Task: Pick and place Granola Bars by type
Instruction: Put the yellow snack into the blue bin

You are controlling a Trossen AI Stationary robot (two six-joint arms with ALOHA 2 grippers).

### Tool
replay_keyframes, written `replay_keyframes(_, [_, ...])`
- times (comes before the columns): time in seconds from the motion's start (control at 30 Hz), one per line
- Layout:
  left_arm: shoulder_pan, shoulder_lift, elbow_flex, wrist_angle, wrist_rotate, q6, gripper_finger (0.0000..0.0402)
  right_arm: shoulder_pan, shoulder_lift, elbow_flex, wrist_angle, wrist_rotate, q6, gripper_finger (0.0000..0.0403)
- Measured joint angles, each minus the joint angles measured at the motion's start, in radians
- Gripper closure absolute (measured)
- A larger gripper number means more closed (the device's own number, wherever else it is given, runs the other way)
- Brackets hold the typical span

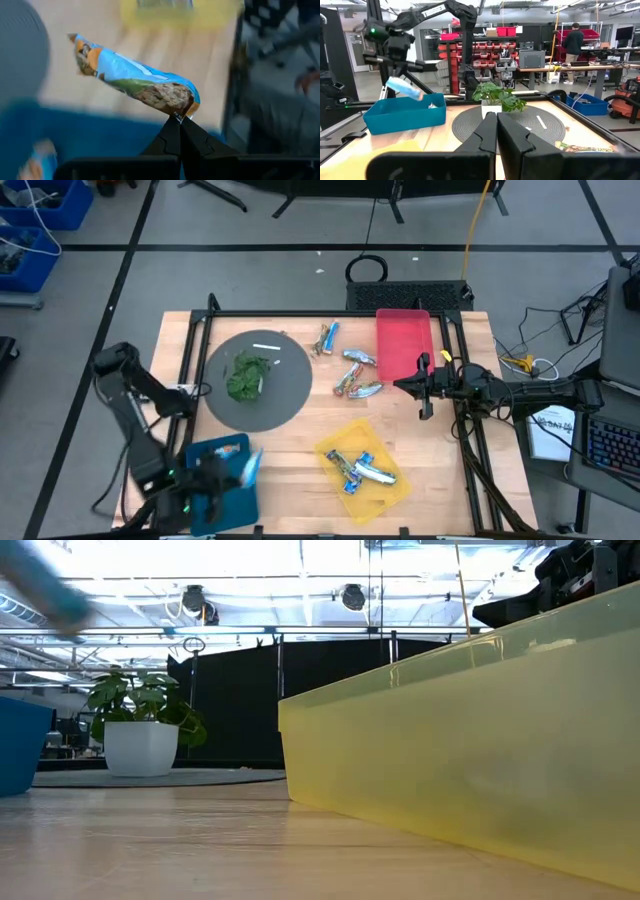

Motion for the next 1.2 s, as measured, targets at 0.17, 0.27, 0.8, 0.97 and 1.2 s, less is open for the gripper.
replay_keyframes(0.17, [-0.14, 0.074, 0.0, -0.104, 0.147, -0.257, 0.0401, 0.0, 0.0, 0.0, 0.0, 0.0, 0.0, 0.0399])
replay_keyframes(0.27, [-0.18, 0.12, -0.001, -0.186, 0.242, -0.417, 0.0401, 0.0, 0.0, 0.0, 0.0, 0.0, 0.0, 0.0399])
replay_keyframes(0.8, [-0.124, 0.163, -0.001, -0.195, 0.404, -0.496, 0.0319, 0.0, 0.0, 0.0, 0.0, 0.0, 0.0, 0.0399])
replay_keyframes(0.97, [-0.076, 0.14, -0.001, -0.196, 0.374, -0.337, 0.03, 0.0, 0.0, 0.0, 0.0, 0.0, 0.0, 0.0399])
replay_keyframes(1.2, [0.127, -0.032, -0.001, -0.202, -0.051, 0.119, 0.0311, 0.0, 0.0, 0.0, 0.0, 0.0, 0.0, 0.0399])
